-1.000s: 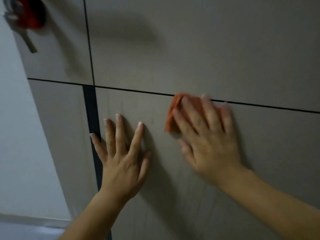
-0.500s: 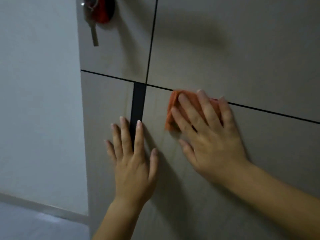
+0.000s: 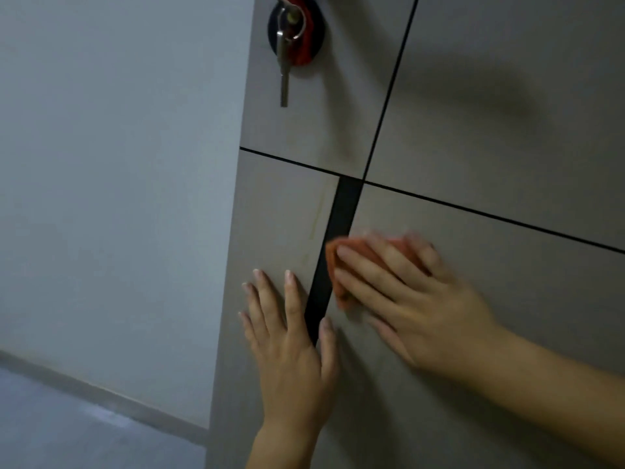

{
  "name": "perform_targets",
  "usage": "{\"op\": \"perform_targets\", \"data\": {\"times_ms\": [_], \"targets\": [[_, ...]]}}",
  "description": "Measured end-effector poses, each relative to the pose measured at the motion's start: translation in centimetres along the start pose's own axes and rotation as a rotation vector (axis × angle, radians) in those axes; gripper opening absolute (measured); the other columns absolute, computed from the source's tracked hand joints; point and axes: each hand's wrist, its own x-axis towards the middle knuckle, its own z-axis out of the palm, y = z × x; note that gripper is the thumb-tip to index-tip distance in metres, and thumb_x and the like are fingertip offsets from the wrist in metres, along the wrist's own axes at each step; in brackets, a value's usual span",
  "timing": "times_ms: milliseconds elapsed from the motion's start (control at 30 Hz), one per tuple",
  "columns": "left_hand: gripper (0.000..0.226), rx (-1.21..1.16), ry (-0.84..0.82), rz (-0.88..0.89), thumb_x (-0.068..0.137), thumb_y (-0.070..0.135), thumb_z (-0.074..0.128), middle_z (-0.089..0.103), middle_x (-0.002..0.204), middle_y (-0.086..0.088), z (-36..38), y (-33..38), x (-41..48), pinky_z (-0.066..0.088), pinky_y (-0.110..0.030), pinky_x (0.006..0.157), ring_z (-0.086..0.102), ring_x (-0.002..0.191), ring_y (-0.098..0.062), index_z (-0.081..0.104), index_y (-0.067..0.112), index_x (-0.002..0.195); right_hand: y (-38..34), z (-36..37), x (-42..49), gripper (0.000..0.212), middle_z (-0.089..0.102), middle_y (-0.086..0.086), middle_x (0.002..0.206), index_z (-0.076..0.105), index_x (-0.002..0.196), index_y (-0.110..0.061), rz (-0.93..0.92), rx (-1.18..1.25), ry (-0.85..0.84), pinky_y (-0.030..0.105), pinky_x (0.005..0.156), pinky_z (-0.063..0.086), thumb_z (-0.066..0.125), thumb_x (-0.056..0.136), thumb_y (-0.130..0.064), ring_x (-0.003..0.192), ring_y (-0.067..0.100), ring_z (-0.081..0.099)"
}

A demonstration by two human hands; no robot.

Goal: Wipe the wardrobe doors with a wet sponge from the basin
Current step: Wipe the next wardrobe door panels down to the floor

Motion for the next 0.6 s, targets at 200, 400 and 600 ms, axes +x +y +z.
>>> {"op": "perform_targets", "data": {"times_ms": [200,400,600], "targets": [[0.079,-0.037,0.026,-0.02,0.099,0.051,0.036,-0.012,0.171,-0.009,0.6,-1.9,-0.3,0.013,-0.061,0.124,-0.009,0.158,-0.03,-0.004,0.029,0.163,2.7,-1.3,8.5,0.068,0.012,0.01,0.171,0.021,0.162,-0.019,0.038,-0.077,0.055,0.058,0.125,0.008,0.034,0.103,-0.049,0.157,0.036,0.009],[0.081,-0.048,0.053,-0.047,0.099,0.053,0.037,-0.01,0.171,-0.01,1.7,-3.5,-1.2,0.013,-0.064,0.123,-0.008,0.158,-0.031,-0.001,0.023,0.164,0.6,-0.1,3.5,0.071,0.011,0.012,0.17,0.018,0.163,-0.017,-0.135,-0.042,-0.023,0.057,0.125,0.009,0.037,0.103,-0.05,0.157,0.036,0.006],[0.076,-0.078,0.11,-0.013,0.1,0.046,0.038,-0.006,0.171,-0.012,2.5,-3.9,-1.1,0.001,-0.051,0.126,-0.005,0.158,-0.033,0.001,0.024,0.163,0.5,-0.5,9.7,0.067,0.014,0.01,0.17,0.022,0.162,-0.018,-0.142,-0.071,0.021,0.057,0.126,0.009,0.034,0.104,-0.049,0.157,0.036,0.009]]}}
